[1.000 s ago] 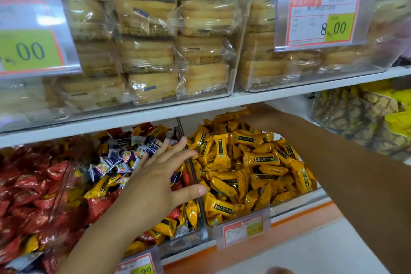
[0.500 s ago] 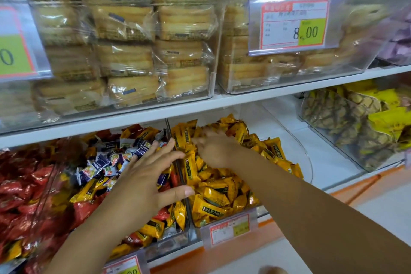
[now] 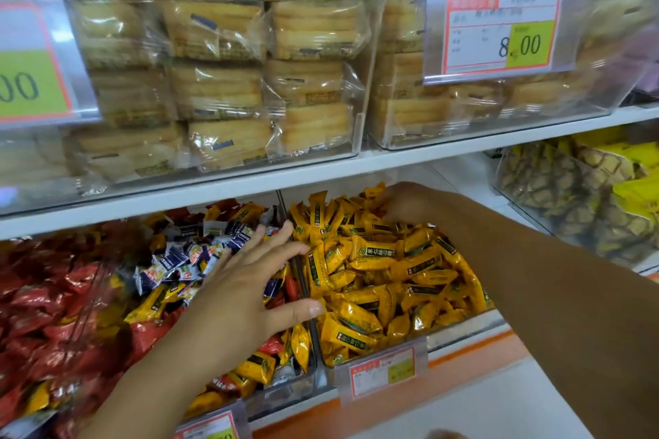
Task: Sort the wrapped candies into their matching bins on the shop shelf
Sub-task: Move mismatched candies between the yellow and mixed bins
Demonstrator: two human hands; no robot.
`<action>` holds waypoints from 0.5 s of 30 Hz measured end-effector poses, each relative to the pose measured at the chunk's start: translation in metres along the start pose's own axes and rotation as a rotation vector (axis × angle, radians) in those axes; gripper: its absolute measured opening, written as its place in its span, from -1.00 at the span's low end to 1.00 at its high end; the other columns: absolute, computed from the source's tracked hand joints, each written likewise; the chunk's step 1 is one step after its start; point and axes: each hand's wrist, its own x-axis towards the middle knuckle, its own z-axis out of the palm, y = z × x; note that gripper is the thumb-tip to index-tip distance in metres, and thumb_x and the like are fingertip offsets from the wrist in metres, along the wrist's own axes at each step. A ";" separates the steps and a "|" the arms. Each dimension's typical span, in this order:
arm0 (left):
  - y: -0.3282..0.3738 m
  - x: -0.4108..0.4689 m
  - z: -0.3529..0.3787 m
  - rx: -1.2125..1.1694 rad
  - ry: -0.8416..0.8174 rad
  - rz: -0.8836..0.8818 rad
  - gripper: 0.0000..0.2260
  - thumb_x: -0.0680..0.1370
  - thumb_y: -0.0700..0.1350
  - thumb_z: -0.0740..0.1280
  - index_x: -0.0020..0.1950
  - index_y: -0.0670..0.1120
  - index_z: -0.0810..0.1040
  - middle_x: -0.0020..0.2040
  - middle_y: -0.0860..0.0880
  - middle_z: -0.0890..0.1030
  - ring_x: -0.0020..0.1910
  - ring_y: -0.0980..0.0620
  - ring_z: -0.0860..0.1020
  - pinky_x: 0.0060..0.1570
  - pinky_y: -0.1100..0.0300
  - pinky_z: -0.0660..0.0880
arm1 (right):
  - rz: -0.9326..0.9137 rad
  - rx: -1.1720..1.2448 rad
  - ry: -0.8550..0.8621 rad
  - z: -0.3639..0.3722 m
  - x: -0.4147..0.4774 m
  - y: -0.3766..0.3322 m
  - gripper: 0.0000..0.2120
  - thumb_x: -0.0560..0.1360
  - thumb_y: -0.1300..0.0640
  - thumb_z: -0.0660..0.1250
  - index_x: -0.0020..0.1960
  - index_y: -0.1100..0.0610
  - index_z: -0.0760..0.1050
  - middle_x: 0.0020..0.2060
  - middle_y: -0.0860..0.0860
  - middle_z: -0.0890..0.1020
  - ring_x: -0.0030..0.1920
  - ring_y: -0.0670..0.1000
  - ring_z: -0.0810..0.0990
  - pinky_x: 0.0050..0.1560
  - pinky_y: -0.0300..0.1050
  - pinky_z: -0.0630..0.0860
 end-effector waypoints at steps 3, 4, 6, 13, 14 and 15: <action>0.000 0.000 0.000 0.007 -0.005 -0.001 -0.36 0.17 0.61 0.00 0.24 0.57 0.09 0.36 0.58 -0.21 0.37 0.47 -0.34 0.47 0.10 -0.23 | 0.033 0.121 -0.004 0.011 0.004 -0.002 -0.58 0.51 0.22 0.30 0.37 0.05 0.45 0.08 0.15 0.57 -0.07 0.05 0.52 -0.22 -0.18 0.42; 0.000 0.001 0.000 0.014 -0.006 0.000 -0.35 0.17 0.61 0.00 0.25 0.57 0.09 0.36 0.58 -0.21 0.38 0.47 -0.34 0.46 0.10 -0.23 | 0.048 0.124 -0.011 0.011 0.004 0.000 -0.61 0.52 0.18 0.31 0.34 0.08 0.48 0.09 0.16 0.58 -0.02 0.07 0.55 -0.12 -0.15 0.46; -0.001 0.001 0.001 0.016 0.000 0.005 -0.32 0.17 0.61 -0.01 0.28 0.54 0.10 0.37 0.57 -0.21 0.39 0.45 -0.33 0.47 0.09 -0.23 | 0.101 0.218 -0.014 0.011 0.002 0.005 -0.65 0.51 0.12 0.33 0.28 0.14 0.53 0.13 0.13 0.60 0.12 0.12 0.57 0.01 -0.12 0.49; 0.000 0.000 0.002 -0.025 0.026 0.013 -0.33 0.18 0.61 0.03 0.28 0.54 0.11 0.40 0.54 -0.17 0.43 0.42 -0.29 0.48 0.07 -0.21 | 0.034 0.389 0.182 0.009 -0.018 0.006 -0.75 0.46 0.07 0.44 0.08 0.15 0.54 0.08 0.05 0.58 -0.07 -0.04 0.50 -0.27 -0.29 0.37; 0.000 0.000 0.002 -0.034 0.037 0.016 -0.33 0.19 0.61 0.06 0.29 0.53 0.12 0.41 0.54 -0.15 0.43 0.42 -0.28 0.48 0.08 -0.19 | 0.018 0.405 0.220 0.005 -0.025 0.006 -0.78 0.45 0.06 0.45 0.03 0.14 0.54 0.04 0.03 0.60 -0.06 -0.03 0.52 -0.24 -0.29 0.39; 0.001 -0.001 0.002 -0.052 0.058 0.020 -0.33 0.21 0.60 0.10 0.31 0.52 0.13 0.42 0.53 -0.11 0.44 0.42 -0.25 0.47 0.10 -0.17 | -0.004 0.435 0.257 0.001 -0.033 0.004 -0.80 0.43 0.06 0.46 -0.03 0.12 0.53 0.01 0.02 0.61 -0.05 -0.02 0.54 -0.18 -0.24 0.42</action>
